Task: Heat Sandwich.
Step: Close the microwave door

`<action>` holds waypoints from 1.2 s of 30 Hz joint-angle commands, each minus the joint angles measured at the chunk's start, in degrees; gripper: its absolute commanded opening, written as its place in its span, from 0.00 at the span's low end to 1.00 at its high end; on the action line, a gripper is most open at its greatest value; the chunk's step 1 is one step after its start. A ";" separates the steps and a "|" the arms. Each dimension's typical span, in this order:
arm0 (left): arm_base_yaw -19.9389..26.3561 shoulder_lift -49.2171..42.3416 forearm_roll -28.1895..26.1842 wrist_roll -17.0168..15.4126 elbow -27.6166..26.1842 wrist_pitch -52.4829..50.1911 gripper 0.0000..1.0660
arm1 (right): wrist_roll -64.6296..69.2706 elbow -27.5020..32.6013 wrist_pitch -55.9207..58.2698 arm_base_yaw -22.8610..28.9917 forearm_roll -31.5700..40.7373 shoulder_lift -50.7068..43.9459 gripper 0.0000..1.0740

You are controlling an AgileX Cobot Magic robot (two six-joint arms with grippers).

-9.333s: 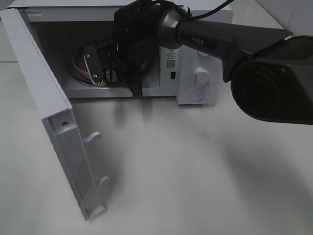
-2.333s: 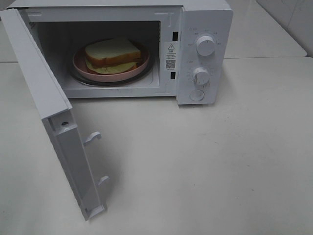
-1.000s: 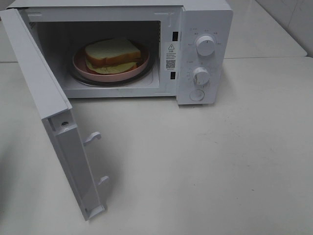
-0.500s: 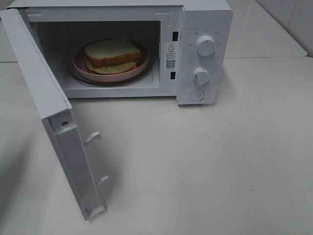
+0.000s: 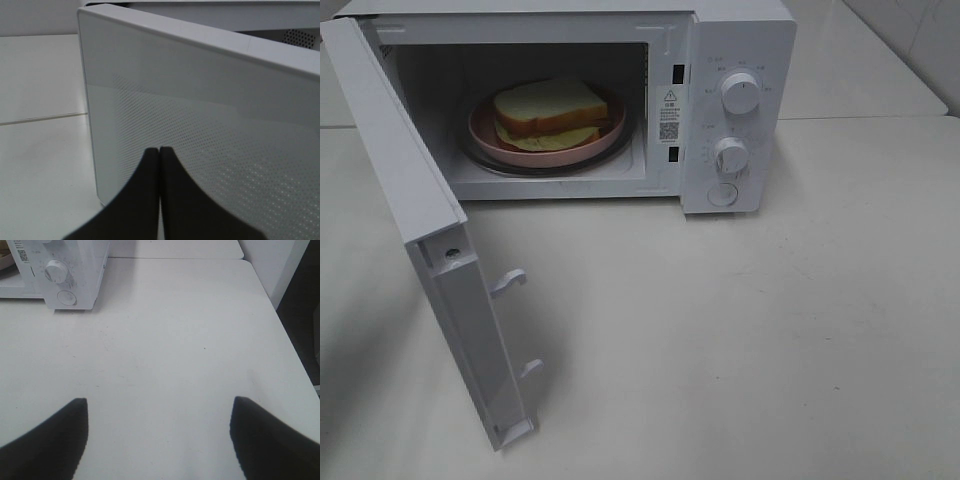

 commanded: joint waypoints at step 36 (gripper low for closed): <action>-38.22 22.23 -46.70 23.49 -25.67 1.32 0.00 | 0.29 0.11 -0.97 -0.29 0.17 -1.38 0.71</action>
